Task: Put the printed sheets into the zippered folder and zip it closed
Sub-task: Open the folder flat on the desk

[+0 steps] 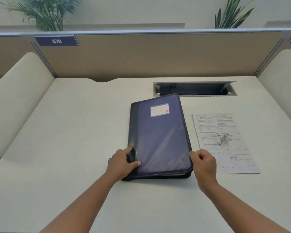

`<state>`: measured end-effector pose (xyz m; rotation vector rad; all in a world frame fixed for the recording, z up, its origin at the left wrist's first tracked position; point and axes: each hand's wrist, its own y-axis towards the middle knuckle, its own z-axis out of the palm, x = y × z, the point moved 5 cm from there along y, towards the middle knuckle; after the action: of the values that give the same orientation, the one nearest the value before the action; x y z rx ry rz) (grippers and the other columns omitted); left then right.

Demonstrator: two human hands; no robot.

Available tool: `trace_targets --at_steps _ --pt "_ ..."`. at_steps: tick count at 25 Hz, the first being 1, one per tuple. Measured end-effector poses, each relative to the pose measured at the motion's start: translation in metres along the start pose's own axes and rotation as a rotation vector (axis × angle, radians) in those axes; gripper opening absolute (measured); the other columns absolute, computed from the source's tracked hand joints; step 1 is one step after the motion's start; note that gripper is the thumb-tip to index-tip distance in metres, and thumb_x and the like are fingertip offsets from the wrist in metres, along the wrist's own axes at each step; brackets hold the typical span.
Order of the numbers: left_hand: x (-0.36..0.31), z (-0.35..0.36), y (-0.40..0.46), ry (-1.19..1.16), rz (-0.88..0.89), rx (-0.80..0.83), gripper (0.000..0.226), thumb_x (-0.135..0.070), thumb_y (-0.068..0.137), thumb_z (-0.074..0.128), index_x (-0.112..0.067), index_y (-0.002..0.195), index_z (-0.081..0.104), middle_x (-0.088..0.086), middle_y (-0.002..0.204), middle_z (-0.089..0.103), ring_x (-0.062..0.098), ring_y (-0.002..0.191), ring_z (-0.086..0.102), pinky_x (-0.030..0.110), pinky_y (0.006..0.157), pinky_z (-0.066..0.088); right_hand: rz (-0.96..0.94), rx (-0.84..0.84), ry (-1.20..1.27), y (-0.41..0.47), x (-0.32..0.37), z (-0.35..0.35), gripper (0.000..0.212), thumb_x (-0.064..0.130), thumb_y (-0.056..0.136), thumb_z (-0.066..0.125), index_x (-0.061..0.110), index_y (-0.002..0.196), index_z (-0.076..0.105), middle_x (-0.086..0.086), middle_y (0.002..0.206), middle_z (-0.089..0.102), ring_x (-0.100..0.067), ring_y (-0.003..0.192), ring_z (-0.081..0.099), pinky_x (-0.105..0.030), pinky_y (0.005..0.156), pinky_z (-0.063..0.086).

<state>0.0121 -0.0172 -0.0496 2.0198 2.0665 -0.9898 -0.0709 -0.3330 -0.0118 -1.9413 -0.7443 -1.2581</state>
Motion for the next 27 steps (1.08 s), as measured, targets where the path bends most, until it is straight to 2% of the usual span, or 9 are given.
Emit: trace_targets --at_steps 4,6,10,13,15,17,21,25,27 --pt "-0.019 -0.026 0.0 -0.186 0.05 0.151 0.057 -0.057 0.077 0.08 -0.026 0.124 0.067 -0.011 0.129 0.051 0.012 0.114 0.055 0.032 0.098 0.045 -0.259 0.058 0.118 -0.016 0.062 0.014 0.03 0.0 0.077 0.061 0.009 0.056 0.042 0.008 0.051 0.04 -0.007 0.051 0.036 -0.028 0.05 0.034" --pt "-0.047 -0.055 -0.003 -0.335 0.107 0.124 0.053 -0.067 0.079 0.072 -0.024 0.11 0.074 -0.016 0.119 0.064 0.003 0.11 0.06 0.031 0.096 0.044 -0.453 0.141 0.069 -0.033 0.096 0.03 0.028 0.009 0.076 0.063 0.015 0.054 0.046 0.009 0.049 0.045 -0.007 0.049 0.039 -0.024 0.047 0.037" --pt "-0.11 -0.128 -0.018 -0.643 0.21 -0.024 0.099 -0.085 0.064 0.066 -0.026 0.143 0.052 -0.005 0.135 0.062 0.018 0.12 0.062 0.044 0.099 0.055 -0.891 0.268 -0.224 -0.074 0.151 0.065 0.026 0.031 0.093 0.059 0.015 0.073 0.062 0.005 0.067 0.059 -0.015 0.063 0.054 -0.034 0.056 0.046" --pt "-0.129 -0.165 -0.024 -0.629 0.278 -0.036 0.087 -0.059 0.075 0.078 -0.036 0.149 0.04 -0.008 0.139 0.057 0.016 0.114 0.065 0.042 0.092 0.058 -1.032 0.444 -0.37 -0.093 0.152 0.086 0.039 0.048 0.102 0.048 0.021 0.12 0.07 0.006 0.106 0.071 -0.012 0.095 0.061 -0.027 0.078 0.049" --pt "-0.124 -0.18 -0.024 -0.509 0.297 -0.086 0.072 -0.025 0.088 0.073 -0.044 0.149 0.038 -0.011 0.136 0.057 0.014 0.106 0.068 0.034 0.083 0.059 -0.974 0.53 -0.445 -0.088 0.133 0.094 0.049 0.056 0.102 0.044 0.027 0.136 0.062 0.007 0.124 0.068 -0.011 0.109 0.059 -0.027 0.09 0.048" --pt "-0.11 -0.194 -0.022 -0.42 0.285 -0.128 0.074 -0.006 0.091 0.059 -0.046 0.15 0.038 -0.011 0.141 0.056 0.017 0.114 0.065 0.038 0.088 0.06 -0.837 0.557 -0.635 -0.069 0.101 0.097 0.053 0.057 0.1 0.045 0.03 0.143 0.056 0.006 0.14 0.061 -0.016 0.125 0.053 -0.036 0.102 0.046" --pt "-0.063 -0.218 -0.016 -0.236 0.166 -0.193 0.083 0.0 0.089 0.046 -0.042 0.157 0.024 -0.004 0.152 0.049 0.026 0.123 0.057 0.044 0.098 0.055 -0.489 0.588 -1.059 -0.019 0.026 0.083 0.063 0.062 0.096 0.046 0.036 0.153 0.04 0.004 0.164 0.033 -0.022 0.149 0.029 -0.044 0.114 0.033" --pt "-0.008 -0.223 -0.001 0.027 0.015 -0.249 0.087 -0.001 0.088 0.043 -0.034 0.161 0.009 0.008 0.156 0.043 0.033 0.125 0.053 0.037 0.094 0.046 -0.371 0.56 -1.174 -0.001 -0.018 0.069 0.054 0.077 0.08 0.039 0.043 0.121 0.048 0.015 0.142 0.038 -0.02 0.135 0.035 -0.048 0.096 0.04" --pt "0.018 -0.217 0.01 -0.009 -0.05 -0.236 0.084 0.0 0.091 0.042 -0.028 0.162 0.006 0.008 0.163 0.031 0.033 0.139 0.042 0.042 0.106 0.041 -0.395 0.516 -1.165 0.001 -0.025 0.066 0.051 0.08 0.074 0.04 0.041 0.107 0.046 0.018 0.126 0.038 -0.017 0.123 0.039 -0.044 0.086 0.042"
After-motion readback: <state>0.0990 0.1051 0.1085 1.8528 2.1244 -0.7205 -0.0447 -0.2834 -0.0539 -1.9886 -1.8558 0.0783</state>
